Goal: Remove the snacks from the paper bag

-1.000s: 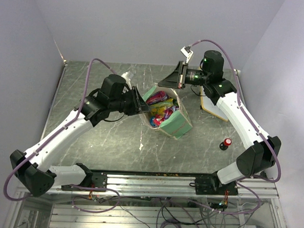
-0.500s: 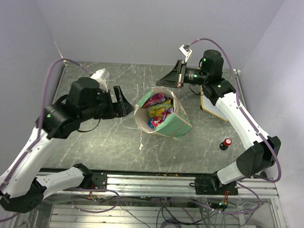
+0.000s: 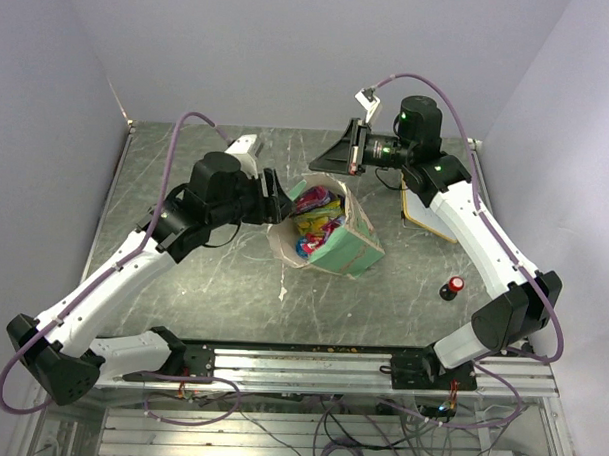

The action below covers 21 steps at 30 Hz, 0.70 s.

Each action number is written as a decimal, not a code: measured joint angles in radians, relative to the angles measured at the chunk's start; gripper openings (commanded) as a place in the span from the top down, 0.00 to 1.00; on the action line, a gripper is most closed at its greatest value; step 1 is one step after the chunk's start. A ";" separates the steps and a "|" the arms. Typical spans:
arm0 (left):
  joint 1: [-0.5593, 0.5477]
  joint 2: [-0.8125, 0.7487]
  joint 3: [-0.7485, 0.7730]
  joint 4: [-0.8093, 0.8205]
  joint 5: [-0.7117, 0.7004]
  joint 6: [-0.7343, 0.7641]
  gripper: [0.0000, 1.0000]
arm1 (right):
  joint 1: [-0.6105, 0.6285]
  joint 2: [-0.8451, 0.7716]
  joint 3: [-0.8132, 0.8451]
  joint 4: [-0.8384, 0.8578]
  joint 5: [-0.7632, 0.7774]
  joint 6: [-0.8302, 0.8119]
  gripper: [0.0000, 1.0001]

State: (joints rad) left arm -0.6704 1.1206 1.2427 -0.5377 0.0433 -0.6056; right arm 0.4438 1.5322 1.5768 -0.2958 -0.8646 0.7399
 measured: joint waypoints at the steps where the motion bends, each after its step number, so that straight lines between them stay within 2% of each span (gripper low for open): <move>1: -0.001 0.010 -0.011 0.012 0.003 0.019 0.32 | 0.000 0.000 0.000 -0.002 0.003 0.000 1.00; 5: -0.020 0.010 -0.072 0.082 0.004 0.108 0.36 | 0.000 0.000 0.000 -0.002 0.016 0.005 1.00; 10: -0.083 0.039 -0.141 0.199 0.005 0.216 0.50 | 0.000 0.000 -0.001 -0.002 0.027 0.020 1.00; 21: -0.151 0.236 -0.146 0.369 -0.093 0.412 0.54 | -0.005 0.000 0.000 -0.023 0.060 0.025 1.00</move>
State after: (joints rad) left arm -0.8211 1.3563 1.0969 -0.1684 -0.0502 -0.1936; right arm 0.4389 1.5326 1.5764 -0.3191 -0.8047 0.7650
